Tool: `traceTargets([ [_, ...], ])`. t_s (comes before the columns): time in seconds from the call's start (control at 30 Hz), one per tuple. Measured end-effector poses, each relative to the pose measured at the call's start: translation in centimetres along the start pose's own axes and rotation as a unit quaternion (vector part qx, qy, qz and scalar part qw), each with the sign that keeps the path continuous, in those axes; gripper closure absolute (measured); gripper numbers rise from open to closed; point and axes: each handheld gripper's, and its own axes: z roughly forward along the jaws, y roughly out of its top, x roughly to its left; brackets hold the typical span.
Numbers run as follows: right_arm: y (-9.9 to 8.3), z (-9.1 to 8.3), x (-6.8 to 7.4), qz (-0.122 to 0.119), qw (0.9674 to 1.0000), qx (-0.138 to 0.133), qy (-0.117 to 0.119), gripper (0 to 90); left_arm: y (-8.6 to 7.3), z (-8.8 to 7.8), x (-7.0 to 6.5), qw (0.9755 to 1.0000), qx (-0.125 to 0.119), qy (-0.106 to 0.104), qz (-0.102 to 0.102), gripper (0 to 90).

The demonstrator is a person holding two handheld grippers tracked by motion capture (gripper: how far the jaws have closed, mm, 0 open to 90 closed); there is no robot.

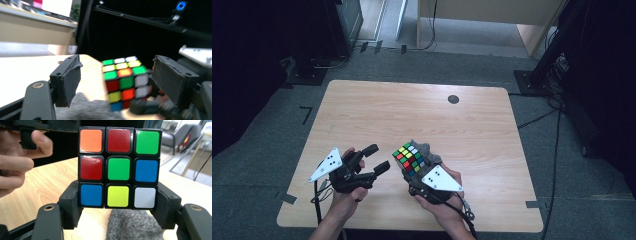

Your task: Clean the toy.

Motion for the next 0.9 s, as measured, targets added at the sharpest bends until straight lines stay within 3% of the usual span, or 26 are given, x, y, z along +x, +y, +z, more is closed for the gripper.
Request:
traceTargets([
  [0.07, 0.5, -0.4, -0.8, 0.018, 0.9997, -0.001, 0.015, 34.3, -0.2, 0.0, 0.1, 0.9996, 0.005, 0.005, 0.029, 24.7],
  [0.17, 1.2, -0.9, -1.7, 0.044, 0.9984, 0.007, 0.035, 34.3, -0.8, 0.3, 0.1, 0.9963, 0.029, 0.014, 0.08, 25.8],
  [0.23, 1.5, -1.1, -1.9, 0.064, 0.9966, 0.013, 0.049, 34.2, -1.3, 0.7, -0.3, 0.9899, 0.056, 0.026, 0.127, 25.8],
  [0.33, 1.9, -1.2, -1.8, 0.085, 0.9943, 0.026, 0.059, 34.2, -2.2, 1.5, -1.3, 0.9763, 0.096, 0.038, 0.19, 25.4],
  [0.4, 2.0, -1.2, -1.7, 0.093, 0.993, 0.033, 0.065, 34.2, -2.6, 2.0, -2.1, 0.9679, 0.114, 0.042, 0.22, 23.1],
  [0.47, 2.2, -1.2, -1.5, 0.1, 0.9917, 0.041, 0.069, 34.3, -3.0, 2.4, -2.8, 0.9611, 0.12, 0.048, 0.244, 20.9],
  [0.53, 2.2, -1.0, -1.3, 0.107, 0.9899, 0.049, 0.079, 34.2, -3.3, 2.6, -3.2, 0.9566, 0.123, 0.049, 0.259, 19.7],
  [0.73, 2.2, -0.4, -0.4, 0.114, 0.9843, 0.086, 0.103, 34.2, -3.3, 2.6, -3.8, 0.9483, 0.115, 0.067, 0.288, 19.6],
  [0.8, 2.1, -0.2, -0.4, 0.121, 0.9818, 0.095, 0.111, 34.2, -3.4, 2.6, -3.9, 0.943, 0.119, 0.068, 0.303, 20.4],
  [0.87, 2.0, 0.0, -0.5, 0.129, 0.9798, 0.1, 0.115, 34.2, -3.6, 2.5, -4.2, 0.9352, 0.115, 0.073, 0.327, 23.6],
  [0.9, 2.0, 0.0, -0.5, 0.133, 0.9788, 0.101, 0.118, 34.2, -3.7, 2.5, -4.4, 0.9327, 0.114, 0.073, 0.334, 25.0],
])
